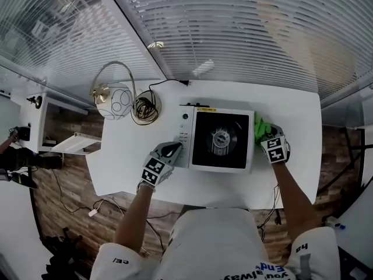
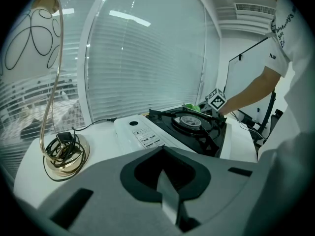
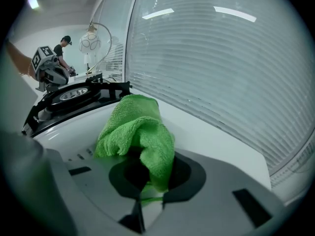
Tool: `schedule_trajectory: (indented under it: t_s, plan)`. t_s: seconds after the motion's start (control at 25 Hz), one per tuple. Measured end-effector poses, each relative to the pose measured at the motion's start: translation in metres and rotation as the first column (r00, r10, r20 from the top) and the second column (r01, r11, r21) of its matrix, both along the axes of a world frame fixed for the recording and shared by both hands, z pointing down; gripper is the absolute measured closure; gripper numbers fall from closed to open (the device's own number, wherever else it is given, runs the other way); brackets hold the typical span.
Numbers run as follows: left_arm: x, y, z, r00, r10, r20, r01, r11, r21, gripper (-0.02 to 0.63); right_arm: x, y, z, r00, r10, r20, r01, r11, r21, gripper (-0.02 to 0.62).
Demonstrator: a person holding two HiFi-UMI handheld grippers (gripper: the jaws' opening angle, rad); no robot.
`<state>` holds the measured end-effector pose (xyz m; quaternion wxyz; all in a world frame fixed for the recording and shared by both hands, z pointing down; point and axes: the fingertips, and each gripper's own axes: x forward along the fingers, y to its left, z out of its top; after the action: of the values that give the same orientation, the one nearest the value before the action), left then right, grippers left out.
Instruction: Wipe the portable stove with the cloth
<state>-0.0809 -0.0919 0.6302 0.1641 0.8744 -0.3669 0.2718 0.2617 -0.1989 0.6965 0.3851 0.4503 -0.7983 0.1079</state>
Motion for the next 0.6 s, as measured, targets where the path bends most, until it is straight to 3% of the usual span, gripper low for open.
schedule_trajectory:
  t_s: [0.6]
  plan:
    - [0.0,0.001,-0.002,0.999,-0.018,-0.041,0.018,1.0,-0.012,0.595,-0.007,-0.063,-0.012,0.985,-0.167,-0.037,0.168,0.986,0.013,0.548]
